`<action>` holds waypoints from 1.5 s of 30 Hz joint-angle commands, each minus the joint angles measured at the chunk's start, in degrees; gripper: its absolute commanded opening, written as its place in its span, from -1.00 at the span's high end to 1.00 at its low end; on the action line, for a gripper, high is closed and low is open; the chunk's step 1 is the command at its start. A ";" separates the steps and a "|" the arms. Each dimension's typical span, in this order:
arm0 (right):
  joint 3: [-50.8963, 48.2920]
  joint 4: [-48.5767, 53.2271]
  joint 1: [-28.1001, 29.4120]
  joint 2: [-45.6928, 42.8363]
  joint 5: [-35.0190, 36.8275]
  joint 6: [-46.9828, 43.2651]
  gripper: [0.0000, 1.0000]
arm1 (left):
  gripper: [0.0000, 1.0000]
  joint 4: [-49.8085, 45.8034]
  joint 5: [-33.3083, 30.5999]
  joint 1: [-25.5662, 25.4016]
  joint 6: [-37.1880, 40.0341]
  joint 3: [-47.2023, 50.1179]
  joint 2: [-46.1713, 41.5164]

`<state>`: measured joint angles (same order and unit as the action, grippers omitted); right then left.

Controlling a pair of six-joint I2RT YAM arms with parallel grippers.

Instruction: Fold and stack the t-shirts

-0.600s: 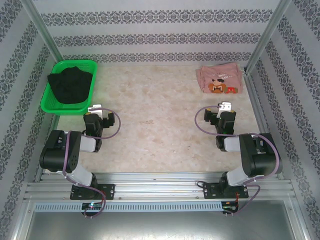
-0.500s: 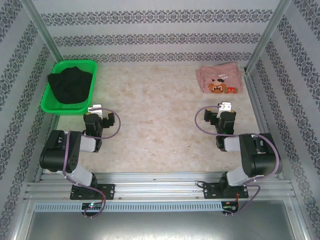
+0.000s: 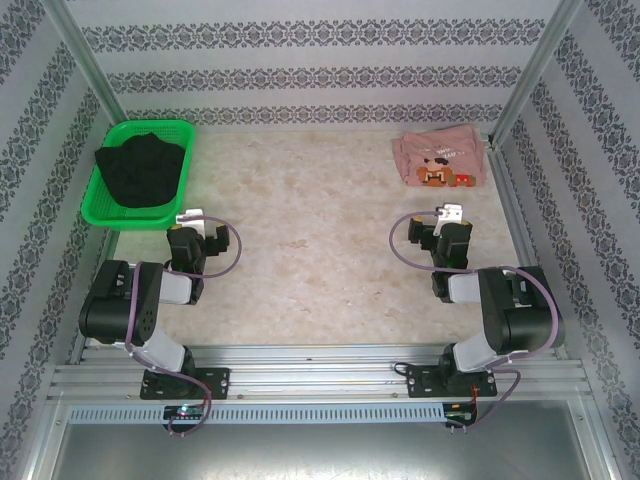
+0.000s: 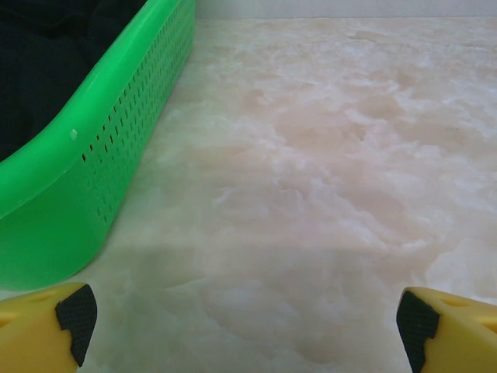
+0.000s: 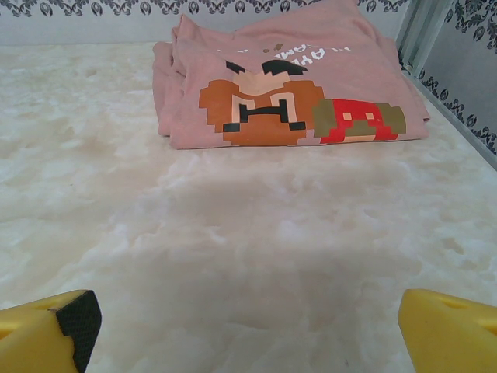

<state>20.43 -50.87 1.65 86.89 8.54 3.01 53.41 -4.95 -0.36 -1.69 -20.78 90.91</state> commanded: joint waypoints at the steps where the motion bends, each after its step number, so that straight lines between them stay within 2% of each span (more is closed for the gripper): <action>1: 0.73 -2.30 0.06 -0.30 0.17 -0.10 -0.97 | -1.00 1.26 -0.60 -0.34 0.67 -0.93 -0.12; 9: 0.77 -3.52 -0.09 -0.59 0.16 0.21 -0.97 | -1.00 1.27 -0.45 -0.17 0.71 -0.96 -0.12; 10: 2.55 1.48 0.78 -4.10 0.93 -0.67 -0.96 | -1.00 1.35 -0.95 -0.37 1.00 -0.76 -1.46; 11: 6.37 15.06 2.59 -10.08 2.63 -2.09 -0.97 | -0.99 -4.26 -1.12 -0.66 1.38 -1.60 -5.84; 13: 13.73 32.87 4.60 -18.54 4.27 -0.10 -0.96 | -1.00 -22.78 -3.24 -1.21 -0.74 -7.54 -15.61; 15: 18.28 42.36 6.64 -24.36 2.41 0.63 -0.96 | -1.00 -40.59 -3.00 -1.38 -4.48 -16.41 -22.74; 17: 24.26 53.87 8.28 -27.27 1.61 2.88 -0.96 | -1.00 -56.13 -3.41 -1.48 -9.60 -26.73 -25.87; 20: 31.60 66.65 10.32 -29.62 -1.46 5.88 -0.96 | -1.00 -78.27 -5.02 -1.57 -14.76 -45.00 -24.05; 23: 35.32 70.93 11.98 -30.63 -7.57 7.38 -0.96 | -1.00 -96.98 -7.87 -1.49 -16.14 -62.87 -17.17; 26: 39.26 73.35 14.09 -29.47 -10.40 7.62 -0.96 | -0.99 -108.13 -8.64 -0.18 -16.75 -73.54 -11.25; 32: 48.26 80.54 16.65 -25.32 -17.15 8.91 -0.96 | -1.00 -114.59 -3.16 6.79 -15.24 -81.68 -3.21; 36: 50.90 82.71 18.33 -24.05 -22.83 11.31 -0.96 | -1.00 -118.95 -4.12 11.54 -12.20 -88.33 5.42; 38: 51.13 83.12 19.32 -24.02 -23.47 12.59 -0.96 | -1.00 -120.00 -4.82 13.25 -10.99 -90.96 9.23; 45: 50.94 84.05 20.60 -24.82 -23.38 16.54 -0.96 | -0.57 -114.43 -0.12 17.88 -9.38 -91.14 18.14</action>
<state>70.15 31.53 21.65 62.57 -13.30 16.67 -61.21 -7.42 16.27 -13.26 -111.20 106.78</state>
